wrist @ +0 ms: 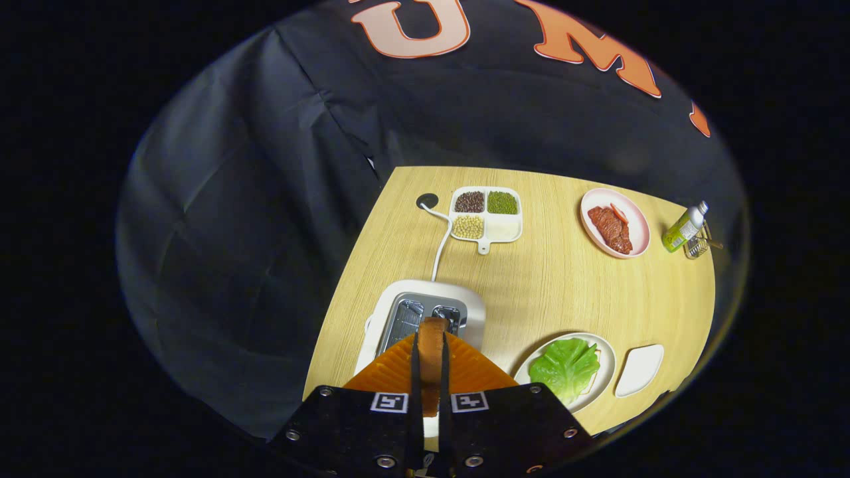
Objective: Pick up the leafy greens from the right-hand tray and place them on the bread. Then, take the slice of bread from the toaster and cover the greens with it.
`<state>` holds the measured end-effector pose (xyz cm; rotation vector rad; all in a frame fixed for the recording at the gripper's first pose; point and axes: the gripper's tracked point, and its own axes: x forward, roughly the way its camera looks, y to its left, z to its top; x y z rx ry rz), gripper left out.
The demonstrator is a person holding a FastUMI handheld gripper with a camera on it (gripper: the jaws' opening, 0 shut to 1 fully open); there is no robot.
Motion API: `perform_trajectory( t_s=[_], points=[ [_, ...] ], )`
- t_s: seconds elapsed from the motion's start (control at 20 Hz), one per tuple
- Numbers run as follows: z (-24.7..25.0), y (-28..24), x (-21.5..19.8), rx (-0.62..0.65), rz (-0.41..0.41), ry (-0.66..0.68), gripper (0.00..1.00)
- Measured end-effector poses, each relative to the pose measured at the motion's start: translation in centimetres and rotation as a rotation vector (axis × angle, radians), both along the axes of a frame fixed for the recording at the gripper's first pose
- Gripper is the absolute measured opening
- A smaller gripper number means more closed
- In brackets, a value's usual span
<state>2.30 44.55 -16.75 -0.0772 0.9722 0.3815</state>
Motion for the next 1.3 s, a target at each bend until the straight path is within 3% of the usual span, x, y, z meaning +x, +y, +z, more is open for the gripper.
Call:
perform_trajectory(
  t_s=[0.3,0.7,1.3],
  points=[
    [3.5,-0.3,-0.1,0.078,0.02,-0.038,0.09],
    [6.5,-4.9,0.2,0.084,-0.001,-0.099,0.09],
    [3.8,-13.1,-0.1,0.114,-0.066,-0.054,0.09]
  ],
)
